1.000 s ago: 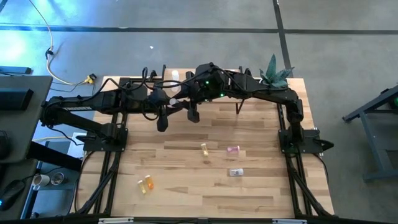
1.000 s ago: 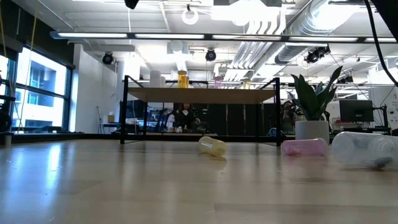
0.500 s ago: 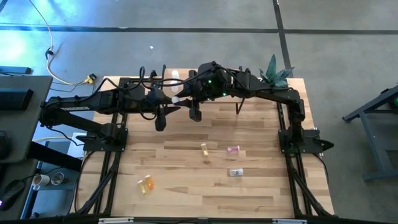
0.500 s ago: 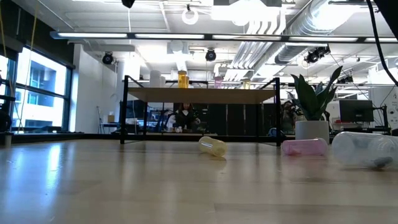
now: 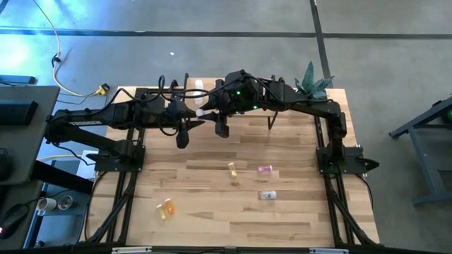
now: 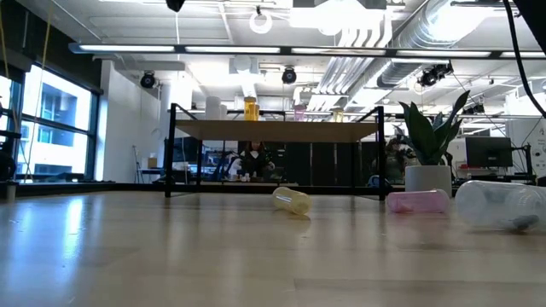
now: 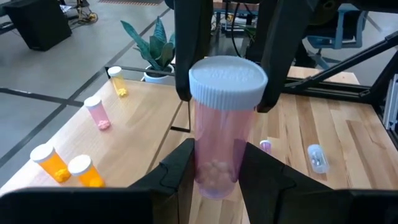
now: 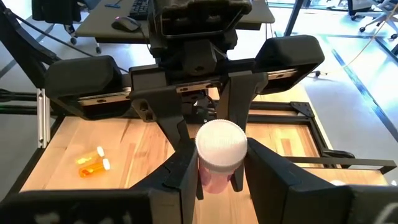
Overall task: Pick and place medicine bottles onto shelf by color
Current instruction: Put the top pink pill bottle aligned with the other pink pill bottle on the shelf
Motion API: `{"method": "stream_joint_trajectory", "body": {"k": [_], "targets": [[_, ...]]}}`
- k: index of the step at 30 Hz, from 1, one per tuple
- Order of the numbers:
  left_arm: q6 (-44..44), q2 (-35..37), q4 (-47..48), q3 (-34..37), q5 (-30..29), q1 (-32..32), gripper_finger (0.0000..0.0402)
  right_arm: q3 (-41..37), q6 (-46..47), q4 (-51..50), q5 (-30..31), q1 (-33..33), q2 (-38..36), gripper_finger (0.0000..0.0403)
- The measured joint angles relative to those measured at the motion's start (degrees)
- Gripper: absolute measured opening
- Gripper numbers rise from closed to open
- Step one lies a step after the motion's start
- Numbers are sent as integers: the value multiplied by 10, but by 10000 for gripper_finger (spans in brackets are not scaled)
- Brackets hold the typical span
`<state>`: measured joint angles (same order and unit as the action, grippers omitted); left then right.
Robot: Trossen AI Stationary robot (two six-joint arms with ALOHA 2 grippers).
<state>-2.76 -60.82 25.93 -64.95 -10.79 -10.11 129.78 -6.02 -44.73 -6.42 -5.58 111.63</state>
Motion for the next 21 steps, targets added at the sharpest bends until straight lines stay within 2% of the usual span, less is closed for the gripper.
{"method": "stream_joint_trajectory", "body": {"k": [7,15,21], "targets": [[-1,0,0,0,-3,0,96,0,-18,-1,2,0,0,114],[-3,1,7,-1,-23,0,96,0,-20,-18,2,-5,-13,186],[-11,1,21,-1,-25,-1,96,25,-28,-14,0,-21,-14,219]]}}
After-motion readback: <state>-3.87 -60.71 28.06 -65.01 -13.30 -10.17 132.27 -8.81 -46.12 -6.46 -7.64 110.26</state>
